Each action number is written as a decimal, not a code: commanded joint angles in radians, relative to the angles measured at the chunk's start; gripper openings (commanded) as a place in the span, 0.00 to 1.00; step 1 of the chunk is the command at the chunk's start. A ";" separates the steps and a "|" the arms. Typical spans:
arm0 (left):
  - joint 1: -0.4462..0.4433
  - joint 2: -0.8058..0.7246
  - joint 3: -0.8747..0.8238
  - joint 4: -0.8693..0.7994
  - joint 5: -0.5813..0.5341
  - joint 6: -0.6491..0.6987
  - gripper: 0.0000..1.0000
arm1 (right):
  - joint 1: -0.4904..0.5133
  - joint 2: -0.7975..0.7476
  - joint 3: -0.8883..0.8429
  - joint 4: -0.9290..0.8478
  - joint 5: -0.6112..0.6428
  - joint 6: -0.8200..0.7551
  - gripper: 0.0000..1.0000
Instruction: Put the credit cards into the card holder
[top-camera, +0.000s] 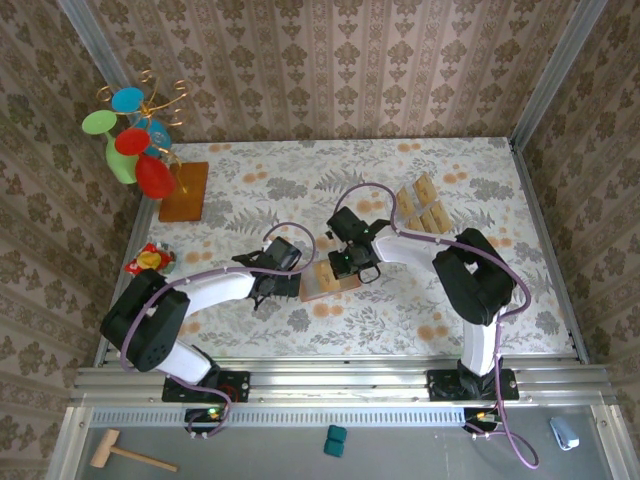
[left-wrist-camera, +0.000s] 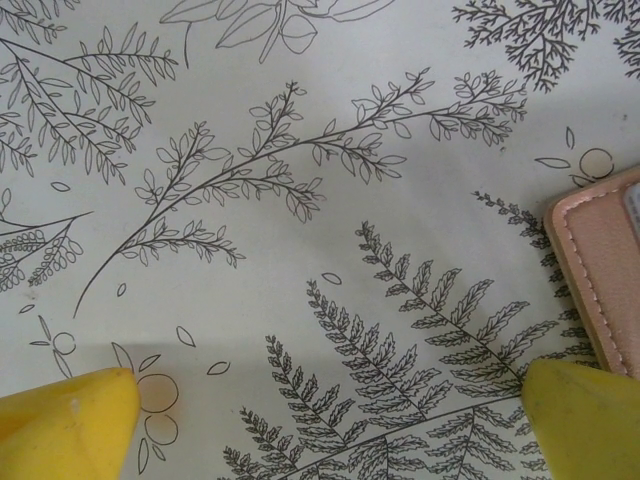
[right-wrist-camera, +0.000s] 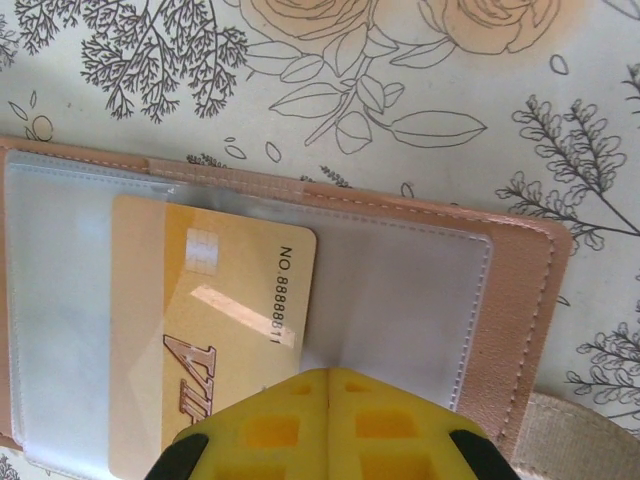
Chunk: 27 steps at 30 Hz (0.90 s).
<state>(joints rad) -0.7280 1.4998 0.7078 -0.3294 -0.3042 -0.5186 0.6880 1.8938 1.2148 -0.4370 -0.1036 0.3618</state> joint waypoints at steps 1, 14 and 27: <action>-0.008 0.025 0.010 -0.001 -0.006 0.020 1.00 | 0.012 0.029 0.023 -0.011 -0.005 0.003 0.01; -0.007 0.024 0.002 0.004 -0.001 0.020 1.00 | 0.037 0.058 0.055 -0.007 -0.020 0.018 0.00; -0.009 0.021 -0.001 0.010 0.002 0.020 1.00 | 0.059 0.071 0.085 -0.008 -0.034 0.031 0.00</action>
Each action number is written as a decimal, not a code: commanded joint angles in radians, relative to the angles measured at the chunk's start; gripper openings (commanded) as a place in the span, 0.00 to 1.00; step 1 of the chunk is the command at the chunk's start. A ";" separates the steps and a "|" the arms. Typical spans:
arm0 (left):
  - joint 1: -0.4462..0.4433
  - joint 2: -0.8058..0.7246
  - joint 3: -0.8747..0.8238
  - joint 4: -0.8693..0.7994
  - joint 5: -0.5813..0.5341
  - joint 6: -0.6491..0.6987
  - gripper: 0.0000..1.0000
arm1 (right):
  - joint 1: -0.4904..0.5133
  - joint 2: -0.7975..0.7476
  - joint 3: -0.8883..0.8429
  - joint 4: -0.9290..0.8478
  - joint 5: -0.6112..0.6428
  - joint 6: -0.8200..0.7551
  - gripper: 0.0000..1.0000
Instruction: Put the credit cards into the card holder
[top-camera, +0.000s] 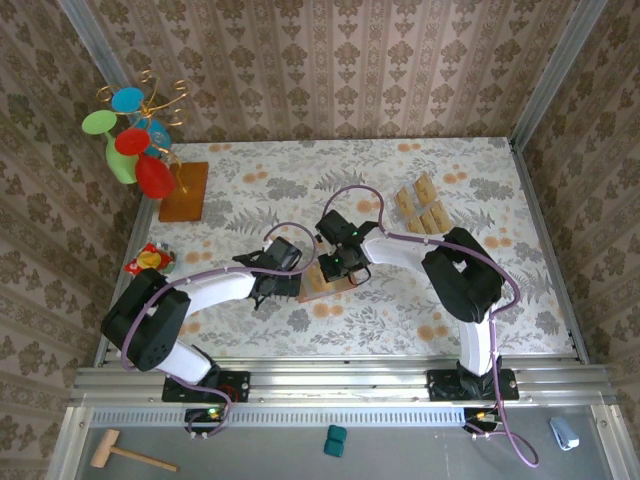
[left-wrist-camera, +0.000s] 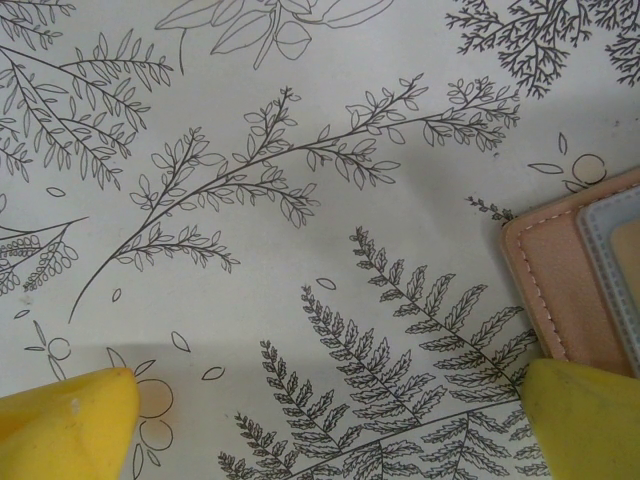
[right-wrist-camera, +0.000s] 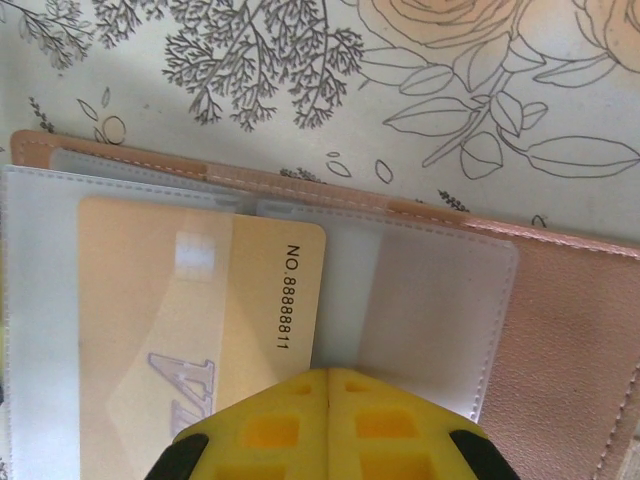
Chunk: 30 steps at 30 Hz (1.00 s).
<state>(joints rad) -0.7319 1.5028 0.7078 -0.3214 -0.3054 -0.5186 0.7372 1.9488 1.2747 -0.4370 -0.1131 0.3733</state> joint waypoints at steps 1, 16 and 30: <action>-0.005 0.018 -0.001 0.002 0.005 0.019 1.00 | 0.011 0.016 0.026 -0.006 -0.026 0.021 0.00; -0.011 0.024 -0.001 0.008 0.006 0.017 1.00 | 0.025 0.022 0.041 0.017 -0.069 0.049 0.00; 0.038 -0.011 -0.014 0.016 0.038 0.021 1.00 | -0.014 -0.055 0.014 0.023 -0.097 0.061 0.01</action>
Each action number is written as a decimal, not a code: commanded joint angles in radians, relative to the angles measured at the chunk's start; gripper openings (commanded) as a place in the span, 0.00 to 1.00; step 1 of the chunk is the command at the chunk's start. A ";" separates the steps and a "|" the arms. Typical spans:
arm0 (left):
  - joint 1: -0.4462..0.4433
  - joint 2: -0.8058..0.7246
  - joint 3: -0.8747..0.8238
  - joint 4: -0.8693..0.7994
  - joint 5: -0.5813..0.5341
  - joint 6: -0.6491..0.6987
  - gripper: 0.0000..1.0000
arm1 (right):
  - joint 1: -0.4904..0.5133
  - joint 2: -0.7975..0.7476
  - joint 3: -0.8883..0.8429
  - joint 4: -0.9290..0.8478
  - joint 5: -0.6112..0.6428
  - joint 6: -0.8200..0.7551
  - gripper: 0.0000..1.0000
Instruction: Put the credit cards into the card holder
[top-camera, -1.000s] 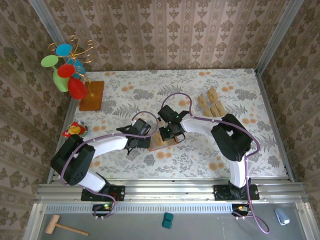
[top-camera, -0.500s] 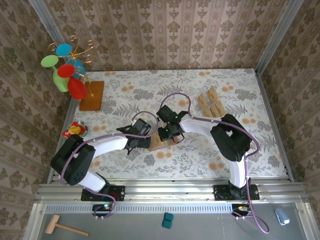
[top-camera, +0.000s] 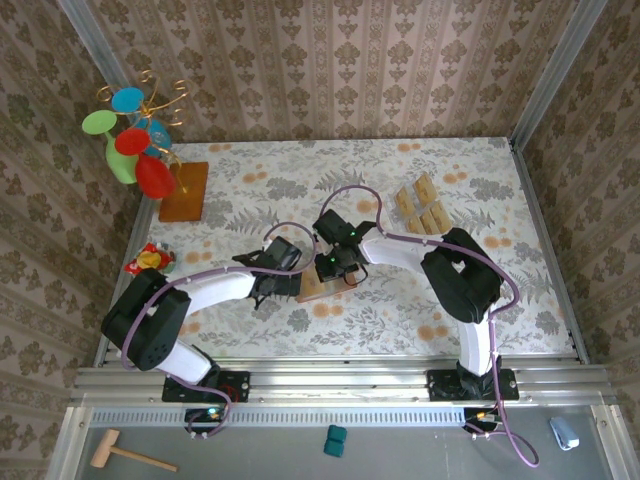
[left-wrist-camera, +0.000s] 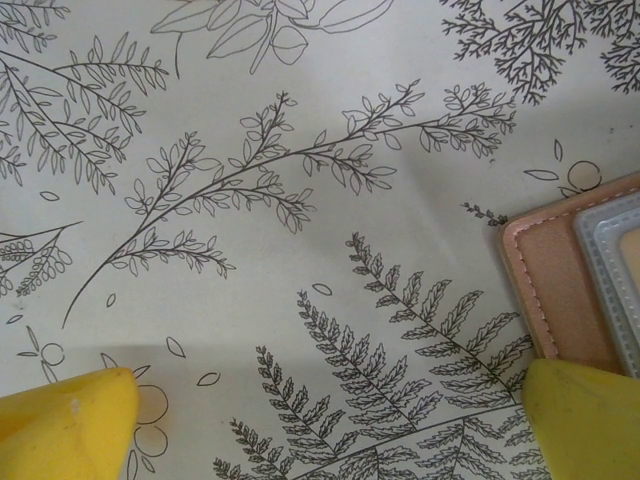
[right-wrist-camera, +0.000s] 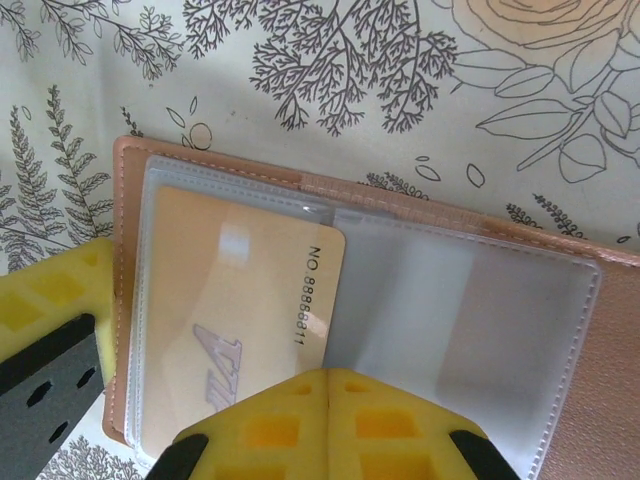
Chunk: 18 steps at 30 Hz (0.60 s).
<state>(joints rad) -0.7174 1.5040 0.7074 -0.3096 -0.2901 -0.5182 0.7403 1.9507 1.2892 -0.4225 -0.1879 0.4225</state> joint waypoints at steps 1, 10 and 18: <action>0.033 -0.025 -0.017 0.005 0.028 0.023 1.00 | -0.025 -0.068 -0.007 0.009 -0.022 0.011 0.01; 0.098 -0.102 -0.017 -0.037 0.049 0.045 1.00 | -0.042 -0.082 -0.036 0.023 -0.023 0.012 0.02; 0.086 -0.097 -0.035 -0.041 0.064 0.024 1.00 | -0.035 -0.078 -0.076 0.066 -0.050 0.038 0.01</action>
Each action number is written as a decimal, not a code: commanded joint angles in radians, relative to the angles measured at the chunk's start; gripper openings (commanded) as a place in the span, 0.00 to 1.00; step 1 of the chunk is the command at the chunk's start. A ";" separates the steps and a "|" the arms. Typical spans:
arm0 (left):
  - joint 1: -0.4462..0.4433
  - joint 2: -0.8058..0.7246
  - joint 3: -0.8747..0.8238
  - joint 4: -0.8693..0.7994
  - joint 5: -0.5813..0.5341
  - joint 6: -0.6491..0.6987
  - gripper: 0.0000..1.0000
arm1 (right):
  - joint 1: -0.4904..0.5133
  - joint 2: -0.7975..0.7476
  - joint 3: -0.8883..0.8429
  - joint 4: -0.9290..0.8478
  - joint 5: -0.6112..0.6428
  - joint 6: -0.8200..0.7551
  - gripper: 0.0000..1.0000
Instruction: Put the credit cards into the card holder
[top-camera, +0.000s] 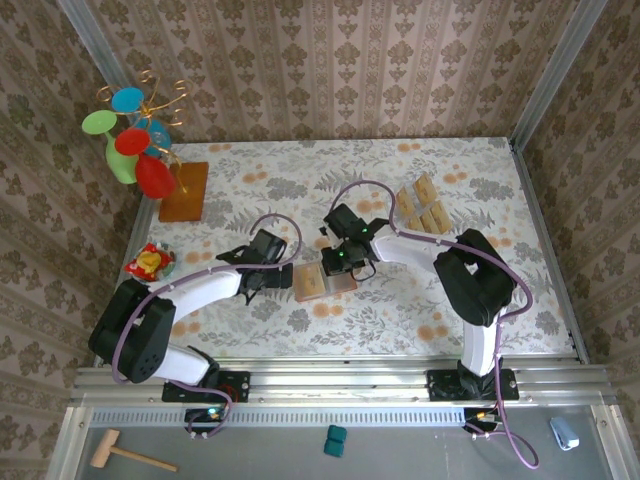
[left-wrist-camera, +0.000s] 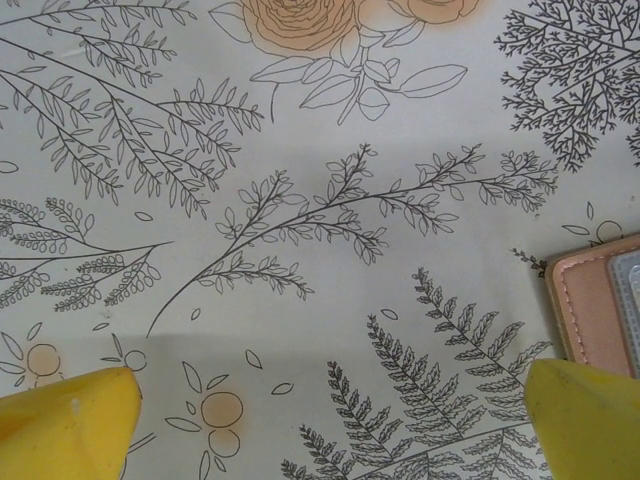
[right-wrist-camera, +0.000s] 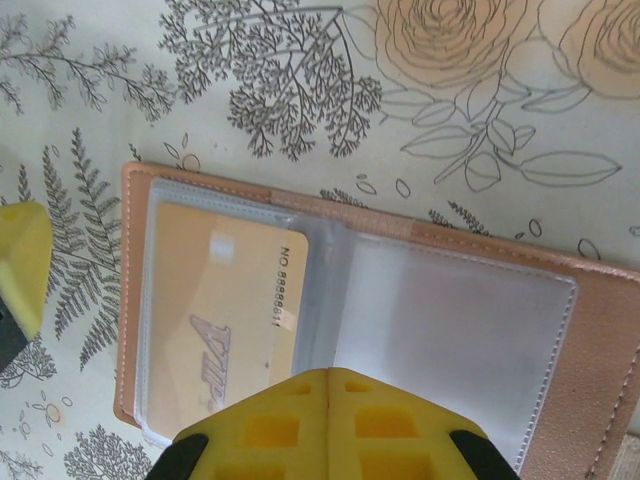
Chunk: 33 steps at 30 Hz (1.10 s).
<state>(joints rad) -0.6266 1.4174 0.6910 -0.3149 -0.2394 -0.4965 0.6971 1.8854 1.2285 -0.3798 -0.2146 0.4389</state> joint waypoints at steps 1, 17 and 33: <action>-0.009 -0.010 -0.020 -0.036 0.013 0.000 1.00 | 0.011 -0.016 -0.020 0.025 -0.025 0.023 0.01; -0.104 0.014 -0.050 -0.047 -0.040 -0.057 1.00 | 0.041 -0.033 -0.097 0.061 -0.014 0.050 0.00; -0.109 0.081 -0.044 -0.010 -0.036 -0.055 1.00 | 0.066 -0.003 -0.069 0.045 -0.019 0.044 0.00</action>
<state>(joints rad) -0.7326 1.4540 0.6552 -0.3199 -0.2661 -0.5392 0.7490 1.8839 1.1473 -0.3172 -0.2195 0.4751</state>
